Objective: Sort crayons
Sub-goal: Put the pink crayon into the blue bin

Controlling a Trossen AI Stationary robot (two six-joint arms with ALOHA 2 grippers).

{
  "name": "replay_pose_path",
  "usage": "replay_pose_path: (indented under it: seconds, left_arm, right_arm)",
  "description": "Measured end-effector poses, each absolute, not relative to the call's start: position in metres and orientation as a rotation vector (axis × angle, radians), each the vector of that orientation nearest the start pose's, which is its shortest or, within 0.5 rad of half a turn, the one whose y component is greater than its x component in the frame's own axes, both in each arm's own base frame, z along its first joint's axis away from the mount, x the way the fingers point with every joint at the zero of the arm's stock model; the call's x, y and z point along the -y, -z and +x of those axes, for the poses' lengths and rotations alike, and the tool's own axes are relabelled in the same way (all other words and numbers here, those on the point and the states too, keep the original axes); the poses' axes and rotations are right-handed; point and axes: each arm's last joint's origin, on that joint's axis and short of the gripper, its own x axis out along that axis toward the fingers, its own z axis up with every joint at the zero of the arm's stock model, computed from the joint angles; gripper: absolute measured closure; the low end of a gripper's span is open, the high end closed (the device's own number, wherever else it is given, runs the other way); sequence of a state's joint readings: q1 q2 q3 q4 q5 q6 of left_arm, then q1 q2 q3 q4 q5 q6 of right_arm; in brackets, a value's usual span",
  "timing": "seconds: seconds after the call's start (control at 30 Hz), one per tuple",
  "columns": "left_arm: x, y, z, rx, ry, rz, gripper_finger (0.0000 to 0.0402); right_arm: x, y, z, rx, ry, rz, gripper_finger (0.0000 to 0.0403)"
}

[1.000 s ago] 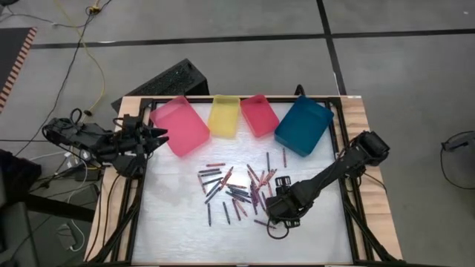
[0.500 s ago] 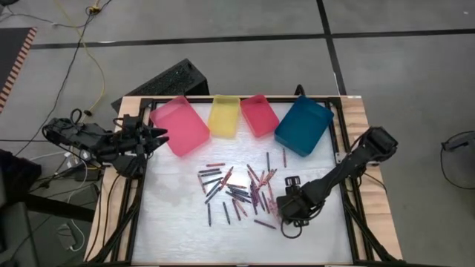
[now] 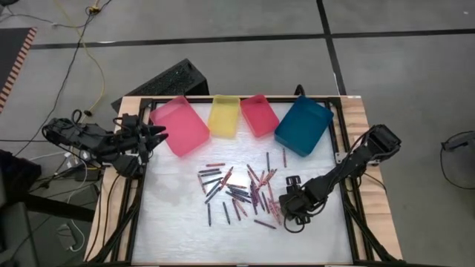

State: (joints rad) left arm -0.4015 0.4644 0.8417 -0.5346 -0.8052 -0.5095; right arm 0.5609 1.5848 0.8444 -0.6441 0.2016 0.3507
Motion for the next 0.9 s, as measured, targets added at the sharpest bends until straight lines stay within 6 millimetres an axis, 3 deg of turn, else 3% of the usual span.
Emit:
replay_pose_path:
  seconds: [0.2, 0.63, 0.9]
  left_arm:
    - [0.01, -0.353, 0.078, -0.025, -0.447, -0.406, 0.0236]
    - [0.01, -0.353, 0.078, -0.031, -0.45, -0.402, 0.0236]
    - [0.01, -0.353, 0.078, -0.025, -0.451, -0.429, 0.0236]
  right_arm:
    - [-0.128, -0.152, 0.233, -1.312, -0.128, -0.205, 0.0212]
    - [-0.115, -0.151, 0.24, -1.32, -0.075, -0.14, 0.0334]
    - [-0.114, -0.153, 0.241, -1.307, 0.028, 0.03, 0.0378]
